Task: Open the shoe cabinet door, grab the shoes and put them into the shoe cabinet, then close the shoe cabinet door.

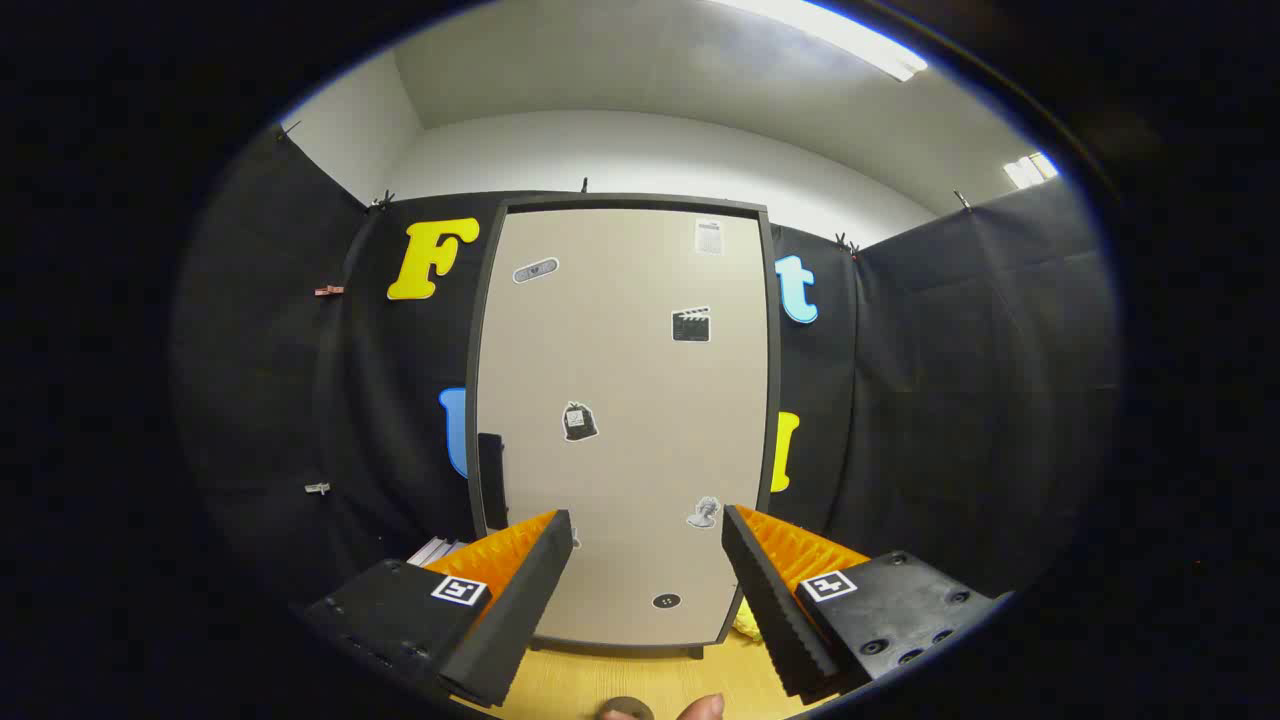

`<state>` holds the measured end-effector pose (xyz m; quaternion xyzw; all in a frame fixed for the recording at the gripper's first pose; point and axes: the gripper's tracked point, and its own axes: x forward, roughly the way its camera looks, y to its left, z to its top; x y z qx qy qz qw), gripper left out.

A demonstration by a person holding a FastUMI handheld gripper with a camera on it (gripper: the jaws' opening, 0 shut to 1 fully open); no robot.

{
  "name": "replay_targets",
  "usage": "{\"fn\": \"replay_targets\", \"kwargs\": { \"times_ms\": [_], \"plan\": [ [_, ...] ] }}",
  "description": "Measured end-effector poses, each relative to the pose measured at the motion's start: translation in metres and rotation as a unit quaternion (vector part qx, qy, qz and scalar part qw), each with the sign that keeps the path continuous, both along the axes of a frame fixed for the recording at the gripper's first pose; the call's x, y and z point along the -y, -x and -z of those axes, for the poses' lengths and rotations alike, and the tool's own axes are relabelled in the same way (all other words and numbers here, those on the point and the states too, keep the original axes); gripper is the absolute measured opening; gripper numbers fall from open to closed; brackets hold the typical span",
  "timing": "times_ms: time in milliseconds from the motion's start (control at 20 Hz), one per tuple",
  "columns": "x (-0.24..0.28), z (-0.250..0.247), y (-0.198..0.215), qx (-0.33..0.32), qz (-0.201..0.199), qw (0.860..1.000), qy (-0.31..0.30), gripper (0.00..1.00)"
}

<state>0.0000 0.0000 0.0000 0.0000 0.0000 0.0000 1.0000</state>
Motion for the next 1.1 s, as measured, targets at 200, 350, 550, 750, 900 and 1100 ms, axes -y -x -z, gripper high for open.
{"fn": "replay_targets", "kwargs": {
  "times_ms": [200, 350, 550, 750, 900, 1100],
  "plan": [
    [-0.002, -0.002, 0.002, 0.001, -0.001, 1.0, -0.003, 0.98],
    [-0.003, -0.001, 0.002, -0.002, -0.001, 1.0, -0.005, 0.97],
    [-0.005, -0.003, 0.005, 0.0, -0.003, 1.0, -0.002, 0.98],
    [-0.011, -0.006, 0.007, 0.008, -0.005, 1.0, 0.005, 0.98],
    [-0.016, -0.007, 0.007, 0.007, -0.009, 1.0, 0.004, 0.97],
    [-0.039, -0.009, 0.0, 0.007, -0.03, 0.999, -0.008, 0.97]
  ]
}}
